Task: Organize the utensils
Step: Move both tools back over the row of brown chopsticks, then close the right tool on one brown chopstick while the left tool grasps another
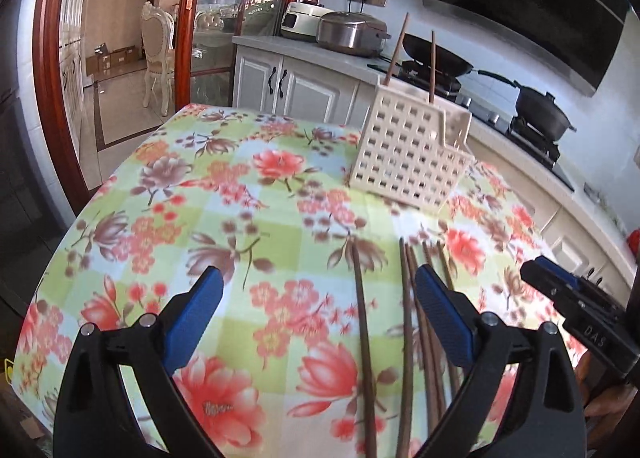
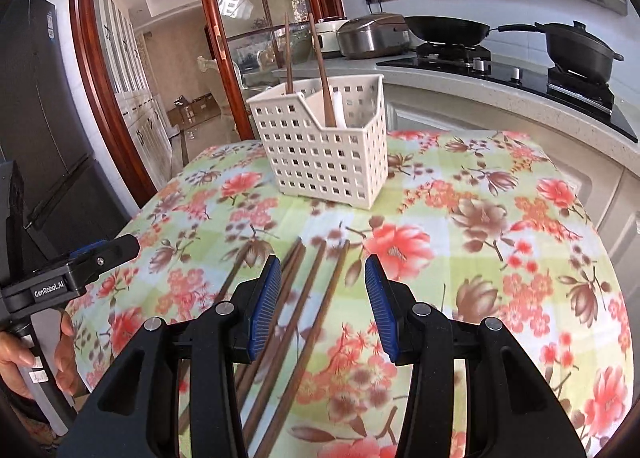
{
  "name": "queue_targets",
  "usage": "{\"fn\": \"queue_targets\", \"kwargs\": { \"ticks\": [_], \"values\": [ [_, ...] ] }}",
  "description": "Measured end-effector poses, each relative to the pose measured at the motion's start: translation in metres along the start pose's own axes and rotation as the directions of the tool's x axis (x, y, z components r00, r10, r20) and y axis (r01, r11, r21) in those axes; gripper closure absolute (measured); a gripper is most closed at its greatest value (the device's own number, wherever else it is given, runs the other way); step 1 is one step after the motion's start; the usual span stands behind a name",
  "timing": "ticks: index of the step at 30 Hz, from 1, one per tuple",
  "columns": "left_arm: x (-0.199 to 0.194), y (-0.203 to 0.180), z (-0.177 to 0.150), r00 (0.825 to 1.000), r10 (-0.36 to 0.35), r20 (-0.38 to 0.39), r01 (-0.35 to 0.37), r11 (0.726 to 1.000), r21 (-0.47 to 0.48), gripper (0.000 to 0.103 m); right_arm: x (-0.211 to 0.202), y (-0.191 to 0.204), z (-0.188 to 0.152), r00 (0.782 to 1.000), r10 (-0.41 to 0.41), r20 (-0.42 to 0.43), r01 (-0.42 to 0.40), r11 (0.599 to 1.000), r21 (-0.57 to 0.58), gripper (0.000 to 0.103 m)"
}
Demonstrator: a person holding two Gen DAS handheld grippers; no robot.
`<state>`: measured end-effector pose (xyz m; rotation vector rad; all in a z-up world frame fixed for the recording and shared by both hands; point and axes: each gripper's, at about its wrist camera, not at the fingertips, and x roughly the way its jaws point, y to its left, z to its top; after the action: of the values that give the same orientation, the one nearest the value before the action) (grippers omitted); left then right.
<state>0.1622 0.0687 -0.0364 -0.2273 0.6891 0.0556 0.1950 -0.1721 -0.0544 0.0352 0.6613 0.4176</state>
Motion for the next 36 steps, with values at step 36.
{"fn": "queue_targets", "kwargs": {
  "ticks": [36],
  "values": [
    [0.027, -0.001, -0.031, 0.994, 0.098, -0.047, -0.092, 0.988, 0.127, 0.01, 0.102, 0.026, -0.014, 0.95, -0.204, -0.237, 0.176, 0.975, -0.135, 0.095]
  ]
}}
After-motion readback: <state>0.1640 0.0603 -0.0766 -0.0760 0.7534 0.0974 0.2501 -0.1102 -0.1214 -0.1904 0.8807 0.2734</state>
